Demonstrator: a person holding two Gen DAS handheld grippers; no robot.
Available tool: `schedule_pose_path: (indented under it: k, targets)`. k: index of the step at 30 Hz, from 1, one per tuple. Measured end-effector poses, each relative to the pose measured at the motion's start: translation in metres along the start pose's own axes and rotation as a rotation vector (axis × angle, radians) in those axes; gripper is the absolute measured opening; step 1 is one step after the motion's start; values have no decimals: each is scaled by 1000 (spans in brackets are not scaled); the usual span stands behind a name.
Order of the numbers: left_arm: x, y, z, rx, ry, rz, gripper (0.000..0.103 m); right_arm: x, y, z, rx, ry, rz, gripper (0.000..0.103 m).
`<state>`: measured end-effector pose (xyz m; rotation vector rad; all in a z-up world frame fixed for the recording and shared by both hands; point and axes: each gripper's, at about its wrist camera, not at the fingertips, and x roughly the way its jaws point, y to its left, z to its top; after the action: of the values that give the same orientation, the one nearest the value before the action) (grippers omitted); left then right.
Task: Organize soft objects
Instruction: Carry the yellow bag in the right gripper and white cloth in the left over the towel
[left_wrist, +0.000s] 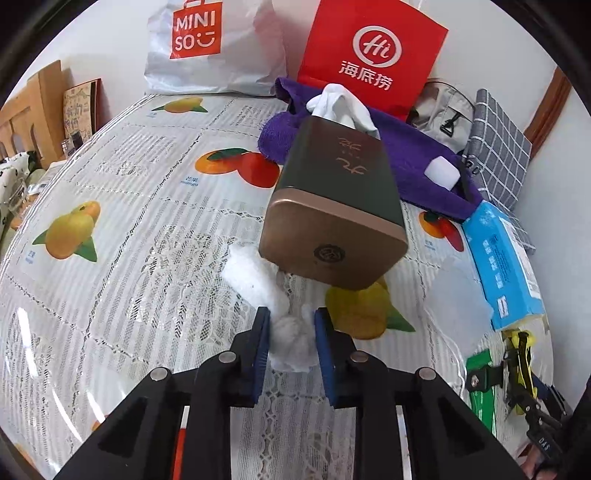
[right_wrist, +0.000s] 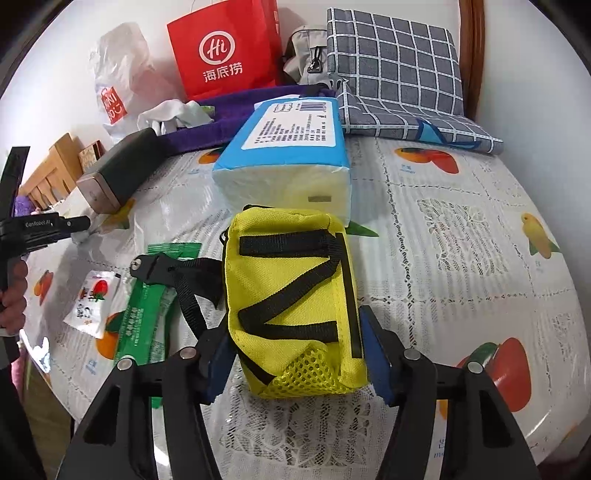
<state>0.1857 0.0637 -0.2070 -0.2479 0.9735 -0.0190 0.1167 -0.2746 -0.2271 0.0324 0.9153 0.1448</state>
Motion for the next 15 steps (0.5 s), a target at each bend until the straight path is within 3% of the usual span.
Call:
schedule_pose_path:
  k: [15]
  targets:
    - [-61, -5, -6, 19, -60, -11, 22, -35, 15, 6, -4, -55, 77, 59]
